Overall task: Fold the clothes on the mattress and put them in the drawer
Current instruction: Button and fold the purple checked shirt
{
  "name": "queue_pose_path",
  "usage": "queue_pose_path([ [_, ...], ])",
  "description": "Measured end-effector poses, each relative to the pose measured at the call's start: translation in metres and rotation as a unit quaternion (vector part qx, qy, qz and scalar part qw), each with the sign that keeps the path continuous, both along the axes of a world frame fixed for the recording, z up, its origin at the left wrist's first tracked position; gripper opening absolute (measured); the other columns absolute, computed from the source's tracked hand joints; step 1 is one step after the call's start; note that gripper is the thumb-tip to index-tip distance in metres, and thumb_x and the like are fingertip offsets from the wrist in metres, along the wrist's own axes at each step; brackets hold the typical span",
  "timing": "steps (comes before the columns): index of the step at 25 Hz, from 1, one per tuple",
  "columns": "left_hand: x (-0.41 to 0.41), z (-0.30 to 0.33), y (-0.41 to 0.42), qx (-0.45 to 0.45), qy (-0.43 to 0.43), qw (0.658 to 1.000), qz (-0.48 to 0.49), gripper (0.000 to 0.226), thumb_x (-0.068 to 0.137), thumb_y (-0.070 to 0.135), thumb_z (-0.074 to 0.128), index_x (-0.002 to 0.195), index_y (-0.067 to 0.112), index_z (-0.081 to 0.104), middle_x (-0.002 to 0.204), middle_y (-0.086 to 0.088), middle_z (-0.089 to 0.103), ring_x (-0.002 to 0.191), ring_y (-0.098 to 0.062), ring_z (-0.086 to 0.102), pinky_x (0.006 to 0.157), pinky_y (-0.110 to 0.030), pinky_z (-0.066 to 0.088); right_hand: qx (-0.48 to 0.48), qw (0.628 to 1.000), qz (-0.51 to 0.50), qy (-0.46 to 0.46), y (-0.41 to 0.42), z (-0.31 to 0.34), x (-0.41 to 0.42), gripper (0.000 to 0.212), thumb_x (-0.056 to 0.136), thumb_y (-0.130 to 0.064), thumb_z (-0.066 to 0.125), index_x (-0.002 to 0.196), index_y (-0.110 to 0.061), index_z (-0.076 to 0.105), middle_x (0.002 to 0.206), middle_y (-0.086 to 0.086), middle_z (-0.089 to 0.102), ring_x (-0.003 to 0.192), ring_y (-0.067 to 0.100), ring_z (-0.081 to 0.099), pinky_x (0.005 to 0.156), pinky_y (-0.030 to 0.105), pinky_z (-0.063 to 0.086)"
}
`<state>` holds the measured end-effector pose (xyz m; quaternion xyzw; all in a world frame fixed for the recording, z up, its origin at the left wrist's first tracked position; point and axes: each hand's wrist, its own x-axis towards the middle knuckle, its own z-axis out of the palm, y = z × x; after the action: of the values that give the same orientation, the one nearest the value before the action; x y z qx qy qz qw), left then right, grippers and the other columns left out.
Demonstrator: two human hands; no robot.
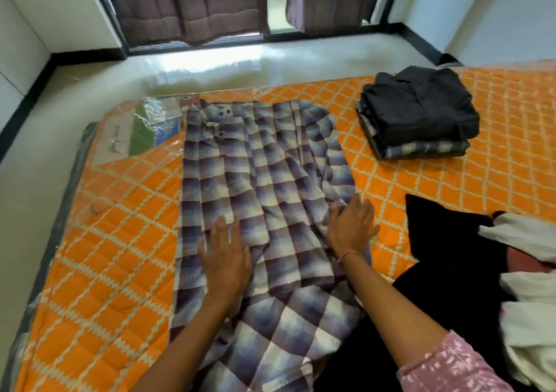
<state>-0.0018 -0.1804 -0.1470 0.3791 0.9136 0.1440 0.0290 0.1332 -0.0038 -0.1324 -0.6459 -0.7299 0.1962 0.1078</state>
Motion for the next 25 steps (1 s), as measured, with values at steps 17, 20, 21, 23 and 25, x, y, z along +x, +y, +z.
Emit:
queue_pose_path([
  [17, 0.055, -0.021, 0.110, -0.050, -0.130, 0.981, -0.136, 0.081, 0.084, 0.073, -0.005, 0.151, 0.028, -0.006, 0.159, 0.004, -0.014, 0.144, -0.012, -0.018, 0.108, -0.046, -0.023, -0.361, 0.711, -0.250, 0.549, 0.063, -0.013, 0.052, 0.037, 0.103, -0.021, 0.032, 0.072, -0.012, 0.048, 0.066, 0.010, 0.051, 0.075, 0.017, 0.059, 0.054, 0.017, 0.042],
  [20, 0.060, -0.020, 0.115, -0.019, -0.125, 0.984, -0.123, 0.073, 0.090, 0.067, 0.002, 0.151, 0.028, -0.002, 0.161, 0.005, -0.003, 0.147, -0.010, -0.007, 0.113, -0.049, -0.013, -0.415, 0.718, -0.239, 0.505, 0.054, 0.002, 0.053, 0.039, 0.100, -0.032, 0.040, 0.068, -0.013, 0.051, 0.057, 0.011, 0.054, 0.042, 0.018, 0.056, 0.056, 0.017, 0.043],
  [21, 0.062, -0.021, 0.114, -0.035, -0.108, 0.986, -0.126, 0.080, 0.084, 0.071, -0.008, 0.152, 0.027, -0.004, 0.161, 0.003, -0.004, 0.147, -0.011, -0.008, 0.114, -0.049, -0.012, -0.420, 0.722, -0.232, 0.498, 0.060, 0.010, 0.053, 0.040, 0.100, -0.036, 0.038, 0.072, -0.012, 0.052, 0.061, 0.010, 0.057, 0.050, 0.020, 0.056, 0.058, 0.021, 0.043],
  [23, 0.065, -0.025, 0.111, -0.069, -0.065, 0.987, -0.129, 0.102, 0.067, 0.076, -0.029, 0.152, 0.025, -0.005, 0.160, 0.000, -0.010, 0.147, -0.014, -0.011, 0.114, -0.048, -0.012, -0.424, 0.700, -0.206, 0.536, 0.070, 0.025, 0.053, 0.041, 0.099, -0.046, 0.035, 0.085, -0.014, 0.057, 0.075, 0.010, 0.063, 0.070, 0.022, 0.057, 0.065, 0.030, 0.046],
  [25, 0.067, -0.030, 0.110, -0.086, -0.039, 0.986, -0.134, 0.109, 0.061, 0.076, -0.035, 0.152, 0.024, -0.005, 0.160, -0.001, -0.012, 0.147, -0.016, -0.013, 0.114, -0.048, -0.011, -0.462, 0.628, -0.149, 0.609, 0.074, 0.033, 0.060, 0.062, 0.091, -0.063, 0.033, 0.109, -0.012, 0.063, 0.102, 0.015, 0.070, 0.095, 0.031, 0.062, 0.083, 0.044, 0.048],
])
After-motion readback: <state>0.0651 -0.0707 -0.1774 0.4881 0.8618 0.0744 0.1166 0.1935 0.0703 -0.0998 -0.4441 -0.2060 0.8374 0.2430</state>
